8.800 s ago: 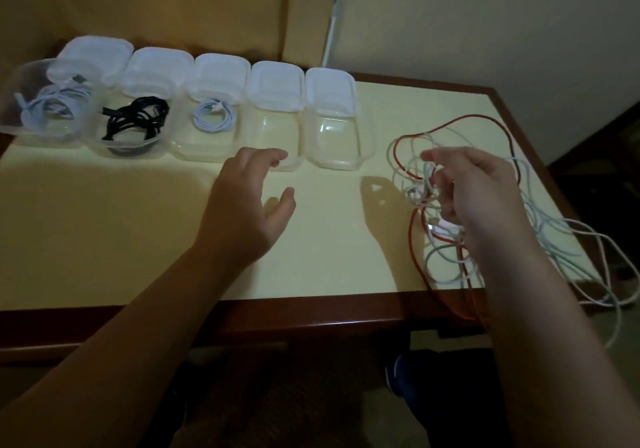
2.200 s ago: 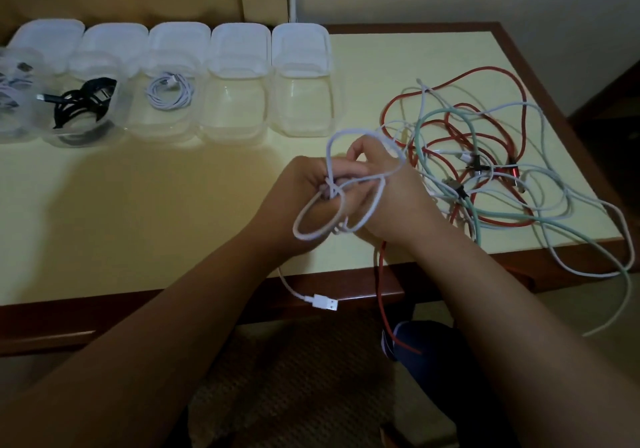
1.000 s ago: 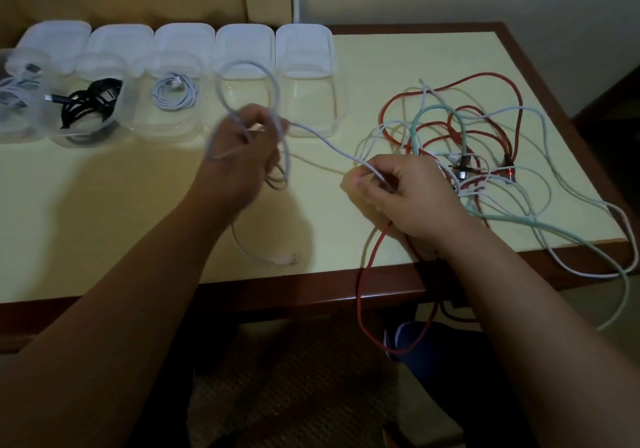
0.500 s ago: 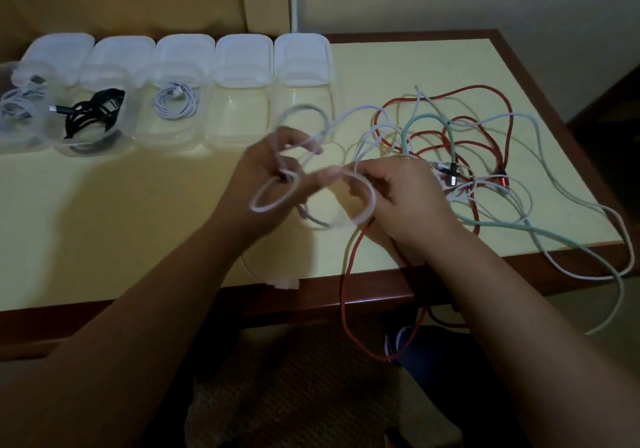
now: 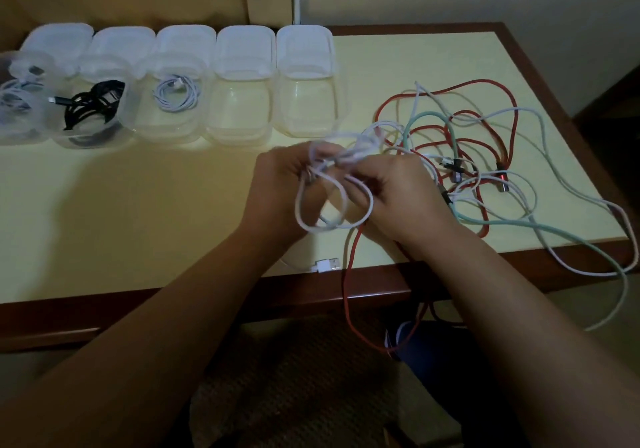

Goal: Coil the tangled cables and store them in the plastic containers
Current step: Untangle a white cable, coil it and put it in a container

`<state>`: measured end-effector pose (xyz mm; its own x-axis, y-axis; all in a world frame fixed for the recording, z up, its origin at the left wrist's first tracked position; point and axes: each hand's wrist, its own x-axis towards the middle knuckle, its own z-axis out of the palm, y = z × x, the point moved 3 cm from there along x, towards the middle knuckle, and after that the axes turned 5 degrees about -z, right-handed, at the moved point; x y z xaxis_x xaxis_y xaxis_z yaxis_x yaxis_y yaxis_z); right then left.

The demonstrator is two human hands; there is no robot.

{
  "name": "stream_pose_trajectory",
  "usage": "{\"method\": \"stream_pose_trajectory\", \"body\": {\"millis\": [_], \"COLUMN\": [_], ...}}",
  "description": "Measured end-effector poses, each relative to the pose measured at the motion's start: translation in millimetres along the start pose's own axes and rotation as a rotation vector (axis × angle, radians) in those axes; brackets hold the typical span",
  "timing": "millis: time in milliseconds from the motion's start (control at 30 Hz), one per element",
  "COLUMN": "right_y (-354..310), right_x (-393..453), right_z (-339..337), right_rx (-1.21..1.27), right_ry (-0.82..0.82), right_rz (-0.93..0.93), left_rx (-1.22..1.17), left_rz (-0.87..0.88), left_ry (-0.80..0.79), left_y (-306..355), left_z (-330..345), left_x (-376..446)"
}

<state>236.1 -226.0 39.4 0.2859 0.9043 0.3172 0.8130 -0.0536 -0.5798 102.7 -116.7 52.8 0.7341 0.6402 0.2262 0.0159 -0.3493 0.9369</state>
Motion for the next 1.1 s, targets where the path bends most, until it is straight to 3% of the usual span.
{"method": "stream_pose_trajectory", "body": {"millis": [233, 333, 533, 700, 833, 1000, 1100], "right_y": [16, 20, -1, -26, -37, -40, -39], "right_x": [-6, -6, 0, 4, 5, 10, 14], "right_z": [-8, -13, -7, 6, 18, 17, 14], "right_rx": [-0.056, -0.056, 0.059, 0.224, 0.31, 0.58, 0.593], "right_ry": [-0.027, -0.019, 0.034, -0.156, -0.174, -0.028, 0.127], "right_rz": [0.175, 0.217, 0.194, 0.039, -0.033, 0.027, 0.086], "left_rx": [-0.152, -0.269, -0.124, -0.244, -0.384, -0.299, -0.061], "left_rz": [-0.205, -0.271, -0.243, -0.315, -0.423, -0.434, -0.365], "left_ry": [0.282, 0.303, 0.122, 0.072, 0.048, -0.121, -0.389], "left_y": [-8, -12, -9, -11, -12, -15, -14], "left_z": [-52, -74, -66, -59, -60, -70, -73], "left_x": [22, 28, 19, 10, 4, -8, -21]}}
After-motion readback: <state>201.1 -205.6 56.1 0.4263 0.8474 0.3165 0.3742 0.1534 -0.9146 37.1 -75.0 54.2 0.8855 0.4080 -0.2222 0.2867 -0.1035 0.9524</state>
